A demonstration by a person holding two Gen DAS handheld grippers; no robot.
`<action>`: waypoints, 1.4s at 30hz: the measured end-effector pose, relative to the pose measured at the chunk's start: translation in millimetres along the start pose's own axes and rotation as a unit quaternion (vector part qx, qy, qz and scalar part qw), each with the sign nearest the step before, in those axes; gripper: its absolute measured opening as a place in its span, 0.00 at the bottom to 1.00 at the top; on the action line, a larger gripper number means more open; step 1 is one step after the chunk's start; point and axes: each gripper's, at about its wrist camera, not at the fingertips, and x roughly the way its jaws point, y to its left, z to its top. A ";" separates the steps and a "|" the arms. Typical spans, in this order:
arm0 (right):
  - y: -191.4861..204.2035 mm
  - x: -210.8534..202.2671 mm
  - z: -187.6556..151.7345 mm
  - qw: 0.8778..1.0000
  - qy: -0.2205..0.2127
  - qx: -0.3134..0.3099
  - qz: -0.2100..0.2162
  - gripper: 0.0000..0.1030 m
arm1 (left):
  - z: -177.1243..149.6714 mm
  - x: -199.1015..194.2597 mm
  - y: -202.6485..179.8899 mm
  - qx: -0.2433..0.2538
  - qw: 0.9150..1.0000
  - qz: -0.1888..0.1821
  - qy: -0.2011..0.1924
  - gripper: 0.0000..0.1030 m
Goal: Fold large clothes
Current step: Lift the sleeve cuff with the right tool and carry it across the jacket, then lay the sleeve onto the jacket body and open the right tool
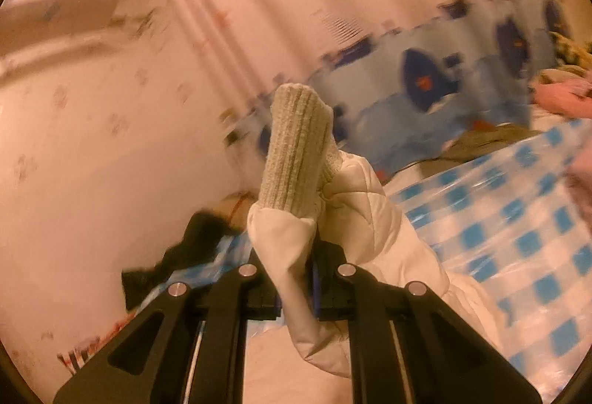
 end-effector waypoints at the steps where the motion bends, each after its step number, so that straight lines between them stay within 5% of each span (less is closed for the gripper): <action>1: 12.2 10.0 -9.2 1.000 0.008 -0.007 0.004 0.12 | 0.9 -0.4 5.8 -0.004 1.000 0.002 0.000 0.93; 11: 80.9 124.4 -156.9 0.991 0.125 -0.051 0.008 0.12 | 9.3 -5.8 68.1 -0.047 0.999 0.013 0.001 0.93; 21: 84.0 202.5 -302.3 0.955 0.285 -0.077 -0.036 0.16 | 12.2 -2.0 84.3 -0.077 0.997 -0.005 0.012 0.93; 26: 85.8 214.8 -304.6 0.944 0.320 -0.076 -0.042 0.24 | 12.4 3.4 81.7 -0.082 0.996 -0.015 0.022 0.93; 28: 86.5 219.5 -304.8 0.934 0.349 -0.068 -0.030 0.51 | 12.1 5.0 80.6 -0.083 0.996 -0.018 0.025 0.93; 29: 89.0 218.8 -303.4 0.932 0.359 -0.058 0.000 0.78 | 11.7 5.1 80.6 -0.084 0.996 -0.018 0.025 0.93; 30: 95.1 215.5 -303.1 0.930 0.362 -0.060 0.024 0.87 | 11.8 5.5 80.3 -0.084 0.996 -0.018 0.026 0.93; 33: 116.0 206.9 -304.6 0.921 0.372 -0.105 0.045 0.87 | 12.2 6.2 82.0 -0.087 0.996 -0.018 0.027 0.93; 37: 108.6 166.6 -268.3 0.953 0.286 -0.049 0.083 0.87 | 12.2 6.9 85.2 -0.090 0.995 -0.017 0.025 0.93; 39: 95.3 144.5 -251.0 0.966 0.250 -0.051 0.035 0.87 | 12.6 8.1 87.2 -0.092 0.995 -0.016 0.026 0.93; 40: 82.2 127.7 -240.3 0.971 0.228 -0.067 -0.023 0.87 | 12.6 8.9 88.1 -0.094 0.995 -0.017 0.027 0.93; 42: 62.9 109.5 -230.0 0.971 0.209 -0.083 -0.081 0.87 | 12.0 10.7 88.6 -0.098 0.995 -0.021 0.030 0.93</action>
